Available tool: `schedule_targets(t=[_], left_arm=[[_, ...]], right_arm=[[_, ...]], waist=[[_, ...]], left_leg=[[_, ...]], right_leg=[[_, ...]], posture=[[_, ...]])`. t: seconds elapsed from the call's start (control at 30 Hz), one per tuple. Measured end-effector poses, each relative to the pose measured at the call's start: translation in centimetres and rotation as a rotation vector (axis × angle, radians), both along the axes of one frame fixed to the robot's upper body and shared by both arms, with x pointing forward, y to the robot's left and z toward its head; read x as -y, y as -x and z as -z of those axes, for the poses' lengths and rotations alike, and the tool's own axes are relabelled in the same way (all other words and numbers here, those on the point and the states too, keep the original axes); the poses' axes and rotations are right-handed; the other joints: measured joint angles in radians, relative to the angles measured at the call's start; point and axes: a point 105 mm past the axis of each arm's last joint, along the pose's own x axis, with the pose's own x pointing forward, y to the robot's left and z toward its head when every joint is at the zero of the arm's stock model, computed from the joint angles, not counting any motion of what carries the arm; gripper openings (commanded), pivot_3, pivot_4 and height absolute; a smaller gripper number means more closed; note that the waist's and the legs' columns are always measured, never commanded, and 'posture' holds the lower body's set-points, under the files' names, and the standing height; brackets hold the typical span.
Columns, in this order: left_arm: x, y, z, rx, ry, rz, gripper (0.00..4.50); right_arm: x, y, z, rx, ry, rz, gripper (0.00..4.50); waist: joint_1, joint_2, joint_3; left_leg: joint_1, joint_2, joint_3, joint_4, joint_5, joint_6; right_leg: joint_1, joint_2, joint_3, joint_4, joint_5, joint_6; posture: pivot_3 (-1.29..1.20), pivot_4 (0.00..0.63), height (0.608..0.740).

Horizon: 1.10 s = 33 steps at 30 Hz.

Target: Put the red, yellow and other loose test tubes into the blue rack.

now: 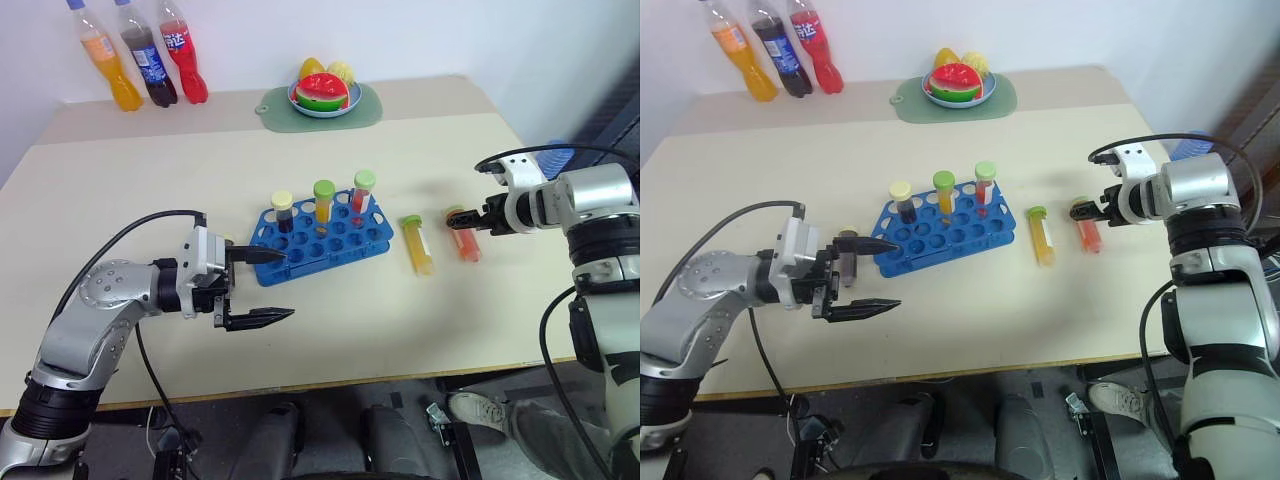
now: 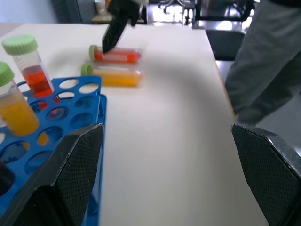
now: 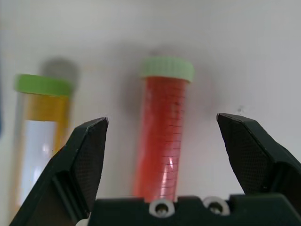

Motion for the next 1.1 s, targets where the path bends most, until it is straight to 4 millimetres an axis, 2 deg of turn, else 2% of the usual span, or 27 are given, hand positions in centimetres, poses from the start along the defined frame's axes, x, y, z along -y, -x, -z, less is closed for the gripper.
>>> schedule_targets(t=[0.1,0.2,0.37,0.47,0.53,0.6,0.67,0.8,0.83,0.97,1.1], left_arm=[[0.1,0.3,-0.8,0.001,0.034,-0.031,4.47],[0.0,0.7,-0.8,-0.012,0.050,-0.061,4.50],[-0.2,1.0,-0.7,-0.023,0.058,-0.088,4.50],[-0.2,0.9,-0.8,-0.023,0.063,-0.091,4.50],[0.0,0.7,-1.0,-0.014,0.077,-0.087,4.50],[-0.2,0.4,-0.9,-0.021,0.087,-0.100,4.50],[-0.3,-0.2,-0.7,-0.025,0.097,-0.120,4.50],[-0.5,-1.0,0.5,-0.043,0.098,-0.155,4.50],[-0.7,-1.3,0.9,-0.046,0.099,-0.168,4.50],[-0.8,-1.9,3.1,-0.082,0.090,-0.197,4.50],[-0.9,-2.6,3.7,-0.108,0.117,-0.228,4.50]], right_arm=[[0.2,-0.4,0.4,-0.014,0.021,0.005,4.09],[0.4,-0.7,0.6,-0.023,0.065,-0.009,3.36],[0.4,-1.1,0.7,-0.018,0.123,-0.054,1.01],[0.3,-1.4,0.6,-0.005,0.165,-0.105,1.01],[1.1,-1.4,0.2,0.069,0.223,-0.197,1.01],[1.4,-1.0,-0.9,0.167,0.237,-0.312,1.01],[0.9,0.5,-2.3,0.291,0.192,-0.423,1.01],[-2.3,4.3,-3.5,0.498,0.072,-0.588,1.01],[-3.7,4.9,-3.9,0.573,-0.010,-0.588,1.01],[-10.4,6.3,-6.5,0.848,-0.323,-0.566,1.01],[-13.8,6.4,-6.5,0.967,-0.425,-0.515,1.01]], waist=[[-0.001,0.000,0.000],[-0.002,0.000,0.000],[-0.001,0.000,0.000],[-0.002,0.000,0.000],[0.006,0.000,0.000],[0.012,0.004,0.001],[0.010,0.004,0.002],[-0.001,0.005,0.001],[-0.006,0.005,0.001],[-0.017,0.005,0.001],[0.007,0.004,0.001]], left_leg=[[-0.001,0.000,0.000,0.000,0.000,0.000],[-0.001,0.000,0.001,0.001,0.000,-0.001],[-0.001,0.000,0.001,0.001,0.000,-0.001],[-0.001,0.000,0.001,0.001,0.001,-0.001],[-0.002,-0.001,0.000,0.001,0.001,-0.001],[-0.005,-0.002,0.000,0.002,0.001,-0.001],[-0.006,-0.001,0.000,0.002,0.001,-0.001],[-0.006,0.000,0.001,0.002,0.000,-0.001],[-0.004,0.001,0.002,0.002,0.000,-0.001],[0.000,0.002,0.002,0.001,0.001,-0.001],[0.000,-0.001,0.002,0.002,0.001,-0.001]], right_leg=[[-0.001,0.001,0.000,0.001,0.000,0.000],[-0.001,0.001,0.000,0.001,0.000,0.000],[-0.001,0.001,0.000,0.002,0.000,0.000],[-0.001,0.001,0.000,0.002,0.000,0.000],[-0.002,0.001,0.000,0.002,0.000,0.000],[-0.004,0.001,0.000,0.002,0.000,0.000],[-0.006,0.001,0.000,0.001,0.000,0.001],[-0.006,0.001,0.001,0.003,0.000,0.001],[-0.006,0.001,0.002,0.004,0.000,0.000],[-0.004,0.001,0.004,0.007,0.000,0.000],[-0.004,0.001,0.003,0.007,0.000,0.000]], posture=[[0.00,0.150,0.740],[0.00,0.150,0.740],[0.00,0.150,0.740],[0.00,0.150,0.740],[0.00,0.150,0.740],[0.00,0.150,0.740],[0.00,0.150,0.740],[0.00,0.150,0.740],[0.00,0.150,0.740],[0.00,0.150,0.740],[0.00,0.150,0.740]])
